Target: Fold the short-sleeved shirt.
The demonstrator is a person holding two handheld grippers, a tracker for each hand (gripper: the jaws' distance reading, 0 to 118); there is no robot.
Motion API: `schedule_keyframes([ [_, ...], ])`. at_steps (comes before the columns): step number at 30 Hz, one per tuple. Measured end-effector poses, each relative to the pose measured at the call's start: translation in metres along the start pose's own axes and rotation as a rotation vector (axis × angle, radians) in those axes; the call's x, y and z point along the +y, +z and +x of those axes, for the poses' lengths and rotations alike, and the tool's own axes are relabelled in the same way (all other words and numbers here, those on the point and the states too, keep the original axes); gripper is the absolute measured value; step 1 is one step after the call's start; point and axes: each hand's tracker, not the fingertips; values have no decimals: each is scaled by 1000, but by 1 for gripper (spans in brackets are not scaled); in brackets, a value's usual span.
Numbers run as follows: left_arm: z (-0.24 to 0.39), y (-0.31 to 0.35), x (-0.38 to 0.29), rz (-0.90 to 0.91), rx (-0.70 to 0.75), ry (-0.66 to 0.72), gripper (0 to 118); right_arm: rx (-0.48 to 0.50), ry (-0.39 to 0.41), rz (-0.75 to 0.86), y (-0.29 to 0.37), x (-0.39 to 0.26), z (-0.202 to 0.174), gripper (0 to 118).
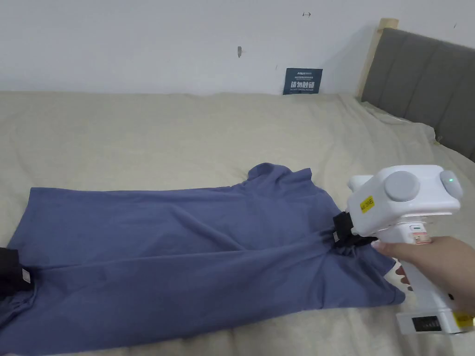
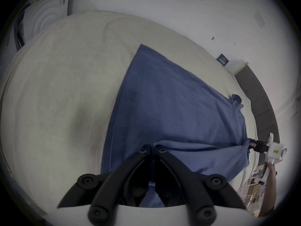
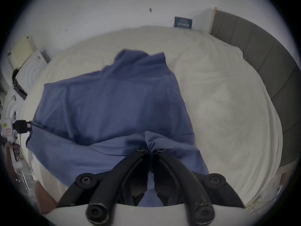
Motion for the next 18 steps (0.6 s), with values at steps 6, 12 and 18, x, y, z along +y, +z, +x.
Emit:
schedule_keyframes([
  [6,-3,9,-10,62,-52,19,109,9,6,179,14,-18,1,88],
  [12,21,77,-40,277,-68,-169,116,165,-161,518,115,-63,9,91],
  [18,38,137,-128,437,-56,-356,49,325,-120,651,171,-136,-6,33],
])
